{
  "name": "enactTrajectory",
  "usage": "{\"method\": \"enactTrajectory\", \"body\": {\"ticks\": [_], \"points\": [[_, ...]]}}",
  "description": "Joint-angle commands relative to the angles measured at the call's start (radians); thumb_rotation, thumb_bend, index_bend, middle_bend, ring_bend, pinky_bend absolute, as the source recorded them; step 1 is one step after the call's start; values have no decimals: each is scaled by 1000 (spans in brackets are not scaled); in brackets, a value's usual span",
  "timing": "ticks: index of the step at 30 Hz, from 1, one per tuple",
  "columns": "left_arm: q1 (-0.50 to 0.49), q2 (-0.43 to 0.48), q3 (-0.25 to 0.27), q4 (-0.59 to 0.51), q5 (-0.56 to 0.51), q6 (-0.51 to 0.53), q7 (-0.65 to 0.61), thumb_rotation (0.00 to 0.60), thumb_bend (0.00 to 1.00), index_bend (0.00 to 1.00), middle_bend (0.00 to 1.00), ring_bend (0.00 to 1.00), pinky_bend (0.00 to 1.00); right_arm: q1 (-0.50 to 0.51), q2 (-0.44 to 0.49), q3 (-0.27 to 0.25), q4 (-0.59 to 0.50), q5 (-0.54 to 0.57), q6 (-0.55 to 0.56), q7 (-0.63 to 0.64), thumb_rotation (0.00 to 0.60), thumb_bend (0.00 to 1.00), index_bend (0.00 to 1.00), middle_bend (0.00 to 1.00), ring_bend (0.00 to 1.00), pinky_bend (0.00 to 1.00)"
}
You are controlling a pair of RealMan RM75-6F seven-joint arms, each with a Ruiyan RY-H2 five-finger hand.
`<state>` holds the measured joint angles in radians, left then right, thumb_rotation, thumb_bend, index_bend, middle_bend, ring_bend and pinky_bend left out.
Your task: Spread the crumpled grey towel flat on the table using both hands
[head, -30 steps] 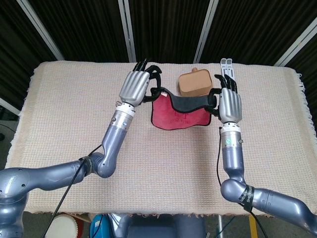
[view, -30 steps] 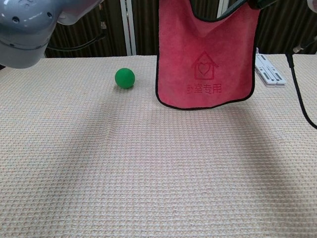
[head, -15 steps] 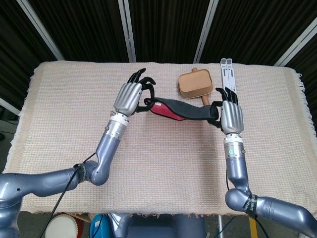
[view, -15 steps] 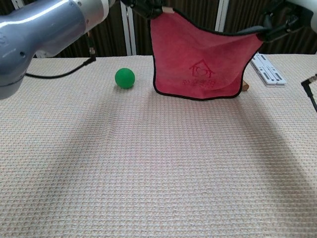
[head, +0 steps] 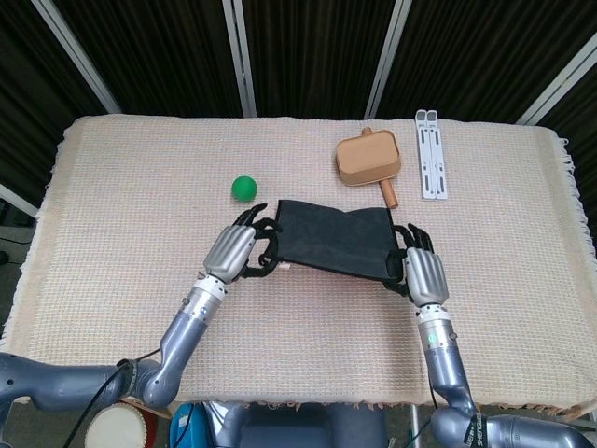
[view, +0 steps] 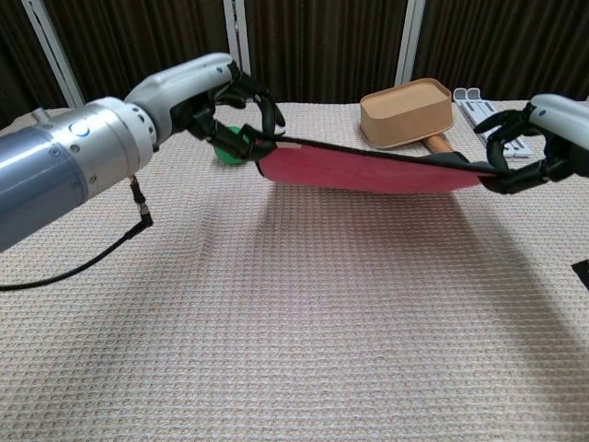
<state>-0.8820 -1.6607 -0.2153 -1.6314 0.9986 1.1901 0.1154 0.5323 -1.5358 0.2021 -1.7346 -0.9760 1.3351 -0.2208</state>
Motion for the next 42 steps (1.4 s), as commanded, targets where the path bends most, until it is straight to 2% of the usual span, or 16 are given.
{"method": "enactTrajectory", "body": {"ticks": [1,9,19,42], "points": [[28,-5,23,-14,16,6,-3,600,456,677,312,56,105,-18,-11,-20,-3,-13,6,-6,600,502,763,178,0,0],[87,-10,53,-39,60,7,-23,600,456,677,312,56,105,-70,-18,-63,-8,-57,16,3,600,502,765,178,0,0],[133,-22,76,-47,101,-8,-15,600,456,675,312,56,105,-111,-27,-90,-8,-88,10,-9,600,502,765,178,0,0],[185,-83,75,4,107,-78,-20,600,455,663,301,56,104,-175,-86,-123,64,-111,-43,4,600,502,765,178,0,0]]}}
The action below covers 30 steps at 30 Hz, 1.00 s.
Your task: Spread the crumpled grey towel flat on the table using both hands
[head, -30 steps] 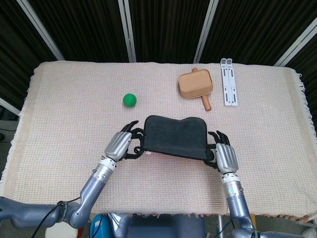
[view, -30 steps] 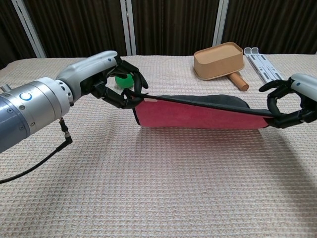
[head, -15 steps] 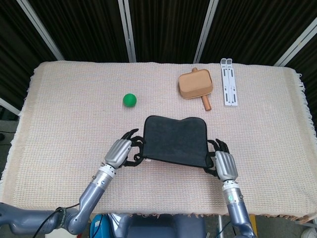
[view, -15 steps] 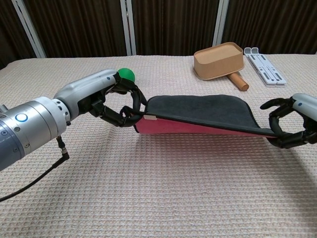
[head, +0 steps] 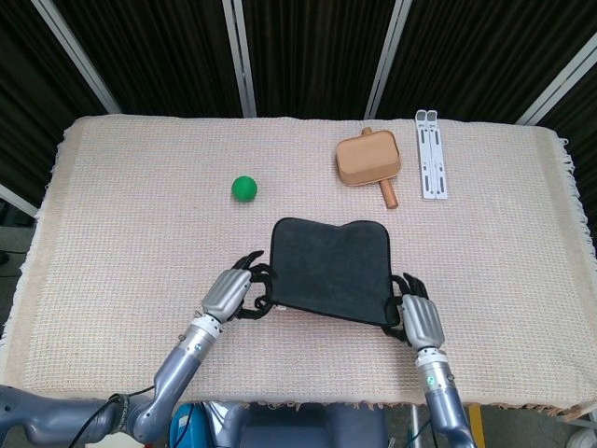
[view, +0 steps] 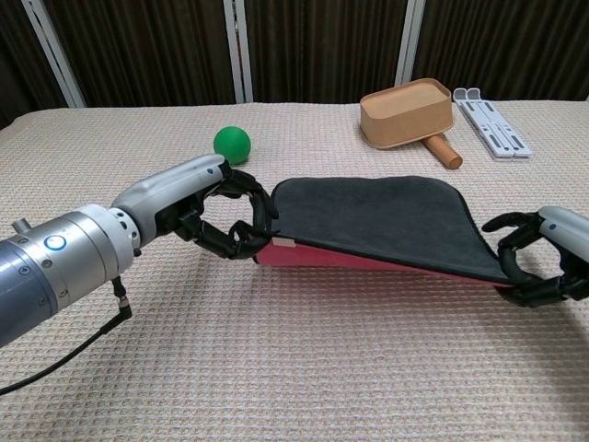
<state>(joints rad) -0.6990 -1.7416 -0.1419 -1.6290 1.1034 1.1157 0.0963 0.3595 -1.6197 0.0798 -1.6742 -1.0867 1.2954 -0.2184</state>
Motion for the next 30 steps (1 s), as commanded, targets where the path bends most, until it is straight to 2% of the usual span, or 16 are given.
{"method": "enactTrajectory", "body": {"ticks": [1,4,9,12,15,21,24,30], "points": [[4,-4,4,2,5,-9,-3,600,451,652,292,56,102,-5,-3,-2,6,-1,-6,2,600,502,765,178,0,0],[3,-1,13,2,11,-33,-6,600,425,600,253,52,83,-10,-5,-5,11,-4,-13,7,600,502,733,177,0,0],[-2,28,31,-3,17,-97,-10,600,338,533,190,24,46,-18,12,-23,10,-20,-50,23,600,503,448,60,0,0],[-2,44,35,-5,14,-123,-15,600,307,489,173,14,34,-23,23,-34,8,-28,-67,31,600,501,359,9,0,0],[-3,63,43,-6,25,-142,-14,600,298,461,162,10,29,-29,33,-44,6,-36,-82,39,600,456,292,0,0,0],[14,108,54,-40,31,-154,-26,600,266,383,140,6,21,-48,53,-65,-8,-59,-85,39,600,368,55,0,0,0],[37,157,68,-78,44,-137,-30,600,254,339,129,0,17,-61,77,-90,-25,-77,-82,24,600,328,0,0,0,0],[68,214,76,-132,65,-111,-54,600,234,302,126,0,16,-80,98,-110,-46,-101,-72,23,600,278,0,0,0,0]]}}
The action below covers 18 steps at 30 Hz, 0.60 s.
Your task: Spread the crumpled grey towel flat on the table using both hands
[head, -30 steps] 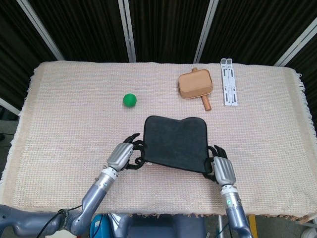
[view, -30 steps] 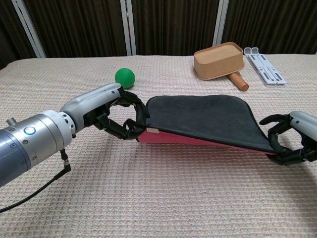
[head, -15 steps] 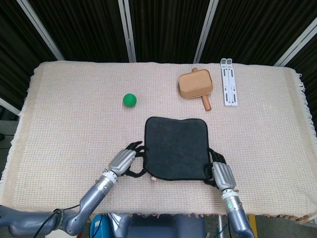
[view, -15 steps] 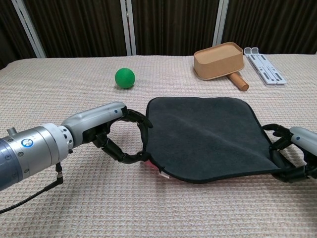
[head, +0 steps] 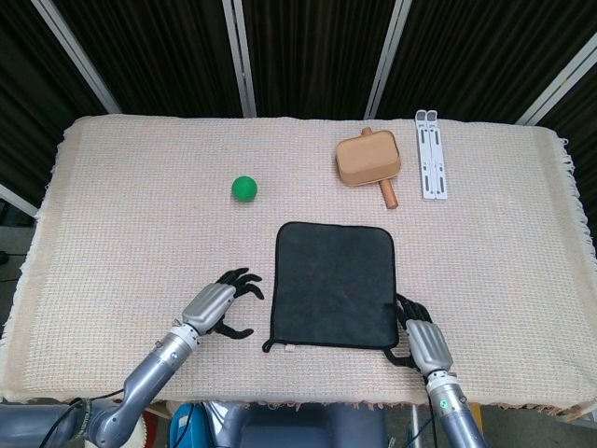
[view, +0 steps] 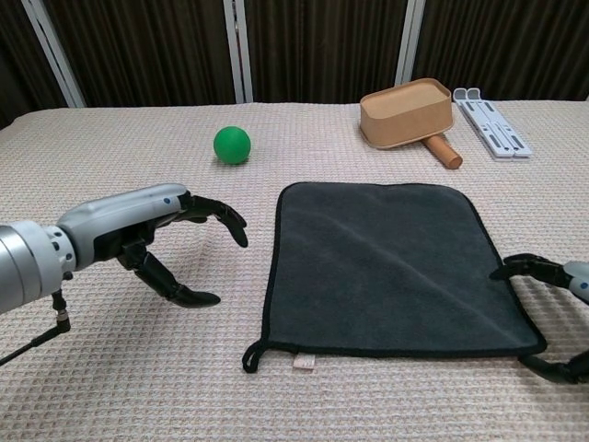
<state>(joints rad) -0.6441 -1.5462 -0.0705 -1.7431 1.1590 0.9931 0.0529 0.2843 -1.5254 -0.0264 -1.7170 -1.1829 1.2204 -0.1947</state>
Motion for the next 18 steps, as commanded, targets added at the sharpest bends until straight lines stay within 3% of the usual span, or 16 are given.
{"method": "enactTrajectory", "body": {"ticks": [1,12,18], "points": [[18,28,6,-26,13,18,-13,600,234,298,126,0,16,-8,6,-7,-4,-8,5,-1,600,272,0,0,0,0],[121,139,70,-130,129,144,-46,600,234,286,127,0,16,-46,44,-32,5,-61,53,-15,600,238,0,0,0,0],[194,230,106,-170,220,257,-54,600,235,280,127,0,16,-78,135,-41,-28,-127,111,35,600,238,0,0,0,0]]}}
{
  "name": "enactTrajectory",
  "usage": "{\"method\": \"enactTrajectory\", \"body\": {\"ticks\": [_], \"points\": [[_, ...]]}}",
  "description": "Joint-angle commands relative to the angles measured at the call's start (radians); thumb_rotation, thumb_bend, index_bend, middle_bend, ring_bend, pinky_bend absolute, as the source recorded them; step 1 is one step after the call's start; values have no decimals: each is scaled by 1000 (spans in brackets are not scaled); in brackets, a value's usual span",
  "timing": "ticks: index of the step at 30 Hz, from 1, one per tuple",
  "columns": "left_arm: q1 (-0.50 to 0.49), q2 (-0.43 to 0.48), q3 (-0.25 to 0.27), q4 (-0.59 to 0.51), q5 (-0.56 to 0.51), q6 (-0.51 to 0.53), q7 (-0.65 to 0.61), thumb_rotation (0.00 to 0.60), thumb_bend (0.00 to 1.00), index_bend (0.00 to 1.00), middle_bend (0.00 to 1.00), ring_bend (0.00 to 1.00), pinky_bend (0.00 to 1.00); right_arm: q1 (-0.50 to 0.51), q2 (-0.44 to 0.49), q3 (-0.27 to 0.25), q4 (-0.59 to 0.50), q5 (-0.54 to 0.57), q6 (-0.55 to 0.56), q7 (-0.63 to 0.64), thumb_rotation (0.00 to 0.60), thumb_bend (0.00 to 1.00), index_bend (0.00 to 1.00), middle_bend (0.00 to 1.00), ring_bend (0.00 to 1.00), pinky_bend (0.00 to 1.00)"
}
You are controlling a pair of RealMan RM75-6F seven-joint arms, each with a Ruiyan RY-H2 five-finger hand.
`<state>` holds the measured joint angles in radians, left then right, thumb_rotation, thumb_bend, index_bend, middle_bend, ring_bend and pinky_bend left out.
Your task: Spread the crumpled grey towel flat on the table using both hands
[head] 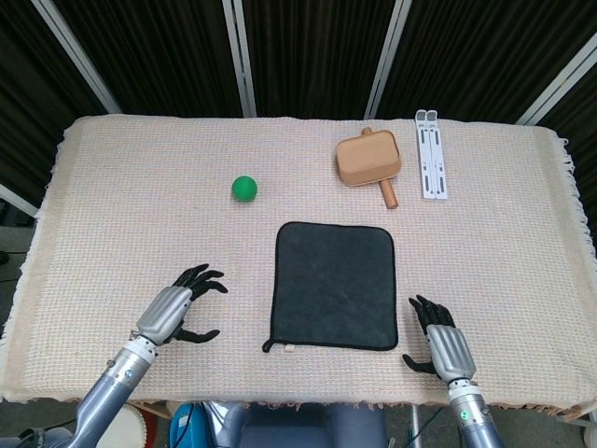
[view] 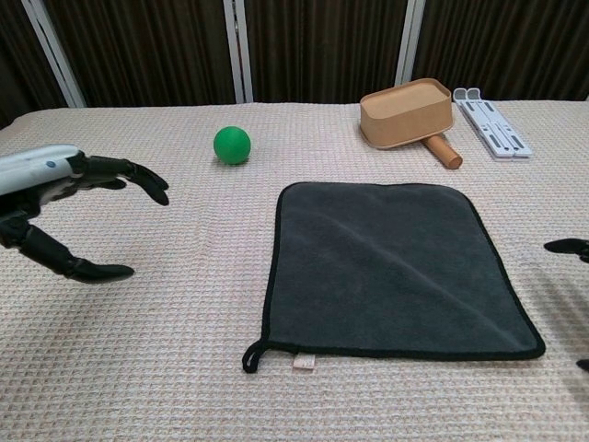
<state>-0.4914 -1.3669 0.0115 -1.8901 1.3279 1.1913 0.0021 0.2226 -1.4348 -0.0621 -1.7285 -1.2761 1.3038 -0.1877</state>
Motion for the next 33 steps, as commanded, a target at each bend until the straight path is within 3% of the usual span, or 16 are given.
{"method": "enactTrajectory", "body": {"ticks": [1,10,19,25,33], "points": [[54,65,31,-27,64,77,-1,600,234,280,127,0,16,-20,58,-6,-20,-43,34,39,600,238,0,0,0,0],[181,198,93,-33,159,261,95,600,234,221,97,0,16,-42,176,-19,10,-166,86,144,600,239,0,0,0,0],[319,290,131,0,153,426,272,600,163,130,41,0,0,-71,201,12,111,-275,220,128,600,238,0,0,0,0],[381,305,116,53,129,492,239,600,149,94,31,0,0,-82,212,31,132,-270,236,164,600,239,0,0,0,0],[406,330,86,103,106,488,166,600,148,88,31,0,0,-96,214,44,143,-276,249,172,600,238,0,0,0,0]]}}
